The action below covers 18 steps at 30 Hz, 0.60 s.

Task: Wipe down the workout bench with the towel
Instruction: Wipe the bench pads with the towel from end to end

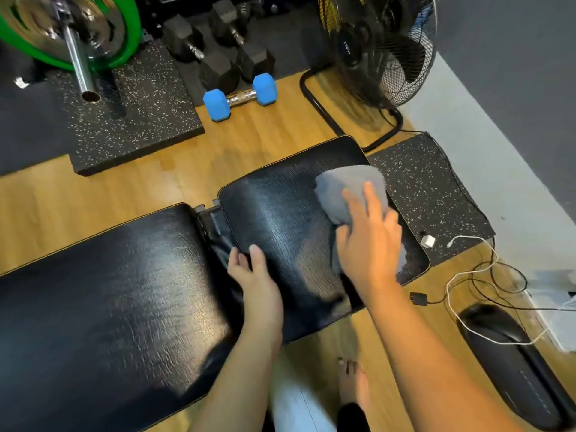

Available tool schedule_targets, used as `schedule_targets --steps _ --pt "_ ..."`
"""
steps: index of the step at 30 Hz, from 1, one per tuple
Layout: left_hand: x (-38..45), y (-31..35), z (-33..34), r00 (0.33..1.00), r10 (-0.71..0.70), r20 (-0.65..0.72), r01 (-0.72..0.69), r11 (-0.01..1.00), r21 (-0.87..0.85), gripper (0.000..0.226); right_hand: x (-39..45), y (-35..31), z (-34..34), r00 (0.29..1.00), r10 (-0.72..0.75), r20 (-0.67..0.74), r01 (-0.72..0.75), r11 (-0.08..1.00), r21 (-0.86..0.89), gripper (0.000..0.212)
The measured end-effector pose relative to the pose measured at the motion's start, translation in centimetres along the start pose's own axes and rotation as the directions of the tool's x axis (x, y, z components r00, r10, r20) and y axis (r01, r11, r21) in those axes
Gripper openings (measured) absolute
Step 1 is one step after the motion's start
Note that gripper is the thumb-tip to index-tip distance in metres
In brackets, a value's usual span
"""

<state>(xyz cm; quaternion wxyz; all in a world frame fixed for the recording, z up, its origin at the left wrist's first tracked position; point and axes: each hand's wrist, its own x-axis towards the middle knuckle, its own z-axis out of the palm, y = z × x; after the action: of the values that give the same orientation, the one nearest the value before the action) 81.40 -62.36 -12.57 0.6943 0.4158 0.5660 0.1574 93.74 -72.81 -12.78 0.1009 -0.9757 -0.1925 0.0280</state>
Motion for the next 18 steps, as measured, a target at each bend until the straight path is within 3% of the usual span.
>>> schedule_targets --steps 2,4,8,11,13,15,18 --pt "-0.2 -0.5 0.4 1.0 0.011 0.0 -0.011 1.0 0.015 0.056 -0.4 -0.1 0.2 0.992 0.118 -0.036 -0.118 0.993 0.001 0.063" --pt "0.0 -0.9 -0.1 1.0 -0.013 -0.012 0.013 1.0 0.01 0.056 -2.4 -2.0 0.8 0.993 0.105 -0.056 -0.106 0.994 -0.018 0.067" --pt "0.3 -0.7 -1.5 0.999 -0.039 0.031 0.037 0.997 0.074 0.073 -10.0 -5.6 2.6 0.985 -0.169 -0.024 0.169 0.986 0.004 0.058" --pt "0.1 -0.5 -2.4 0.998 -0.043 0.054 0.035 0.988 0.15 0.064 -13.9 -4.9 3.4 0.933 -0.358 -0.032 0.357 0.934 -0.015 0.042" --pt "-0.3 -0.8 -3.0 0.997 -0.059 0.056 0.048 0.983 0.179 0.064 -13.3 -2.8 2.9 0.915 -0.402 0.035 0.403 0.915 -0.028 0.053" --pt "-0.8 -1.0 -2.9 0.995 -0.065 0.074 0.048 0.977 0.209 0.073 -11.4 0.0 2.0 0.947 -0.314 0.066 0.319 0.944 -0.087 0.062" --pt "-1.6 -1.4 -2.3 0.994 -0.077 0.08 0.059 0.975 0.214 0.06 -7.3 4.1 0.0 1.0 -0.005 -0.011 0.004 0.998 -0.066 0.06"
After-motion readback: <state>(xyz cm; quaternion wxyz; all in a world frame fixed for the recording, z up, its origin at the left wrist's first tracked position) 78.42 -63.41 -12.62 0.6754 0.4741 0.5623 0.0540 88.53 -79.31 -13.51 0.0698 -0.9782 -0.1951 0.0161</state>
